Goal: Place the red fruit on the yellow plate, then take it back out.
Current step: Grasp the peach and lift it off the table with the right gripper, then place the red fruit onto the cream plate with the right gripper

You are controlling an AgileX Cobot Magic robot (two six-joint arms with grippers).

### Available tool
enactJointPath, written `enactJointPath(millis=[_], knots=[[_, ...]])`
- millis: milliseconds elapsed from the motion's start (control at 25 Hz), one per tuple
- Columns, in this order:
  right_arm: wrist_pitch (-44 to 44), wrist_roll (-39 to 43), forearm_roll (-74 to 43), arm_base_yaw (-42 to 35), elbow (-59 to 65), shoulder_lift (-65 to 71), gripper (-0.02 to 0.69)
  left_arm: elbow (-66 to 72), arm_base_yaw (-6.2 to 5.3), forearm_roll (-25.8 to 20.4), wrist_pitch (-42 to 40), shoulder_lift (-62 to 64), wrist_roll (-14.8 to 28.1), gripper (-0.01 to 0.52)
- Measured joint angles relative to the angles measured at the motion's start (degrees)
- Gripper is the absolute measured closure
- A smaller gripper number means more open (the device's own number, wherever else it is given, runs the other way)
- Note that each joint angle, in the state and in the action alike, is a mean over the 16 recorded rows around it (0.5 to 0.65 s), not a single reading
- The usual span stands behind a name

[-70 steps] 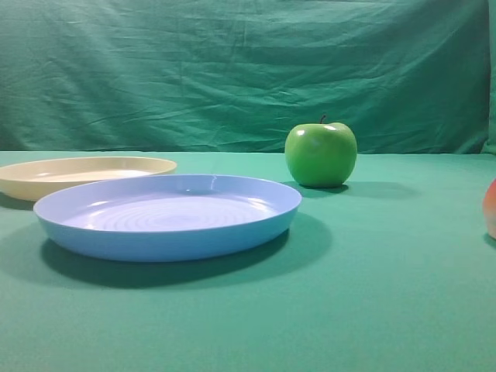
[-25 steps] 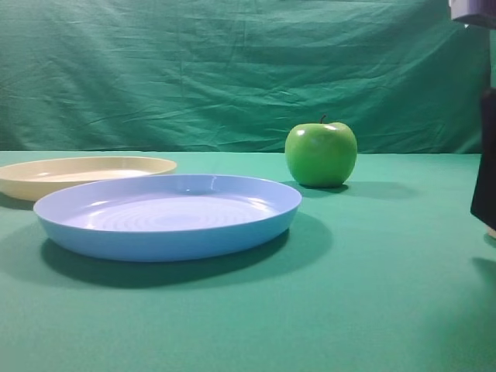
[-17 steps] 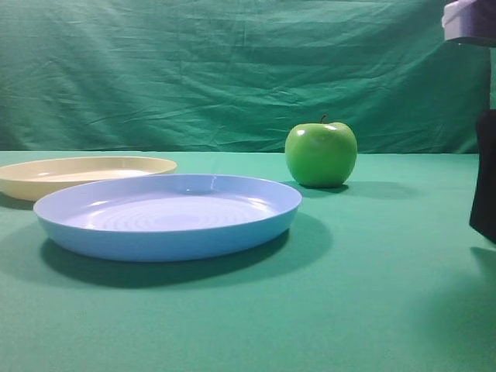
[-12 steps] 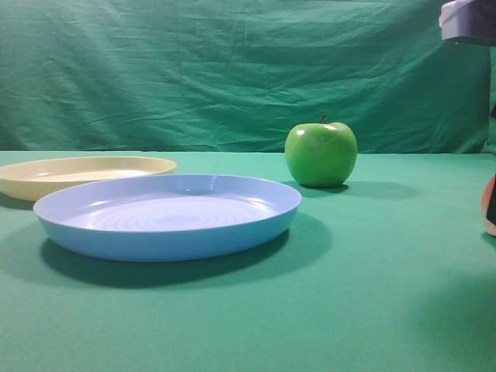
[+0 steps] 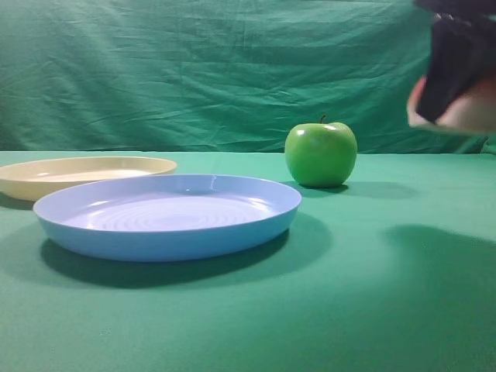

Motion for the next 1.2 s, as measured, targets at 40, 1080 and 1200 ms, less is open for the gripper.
enactJointPath(millis=[40,1080,1200], knots=[[0.55,-0.03,0.14,0.9,-2.75,0.67,0.444,0.0,0.0,0.0,0.0,0.0,0.0,0.514],[-2.42,-7.18,6.23,19.69,-53.62,45.15,0.354,0.0,0.0,0.0,0.0,0.0,0.0,0.514],[-3.54,-8.43,7.49,19.77,-53.96,46.49,0.269,0.0,0.0,0.0,0.0,0.0,0.0,0.514]])
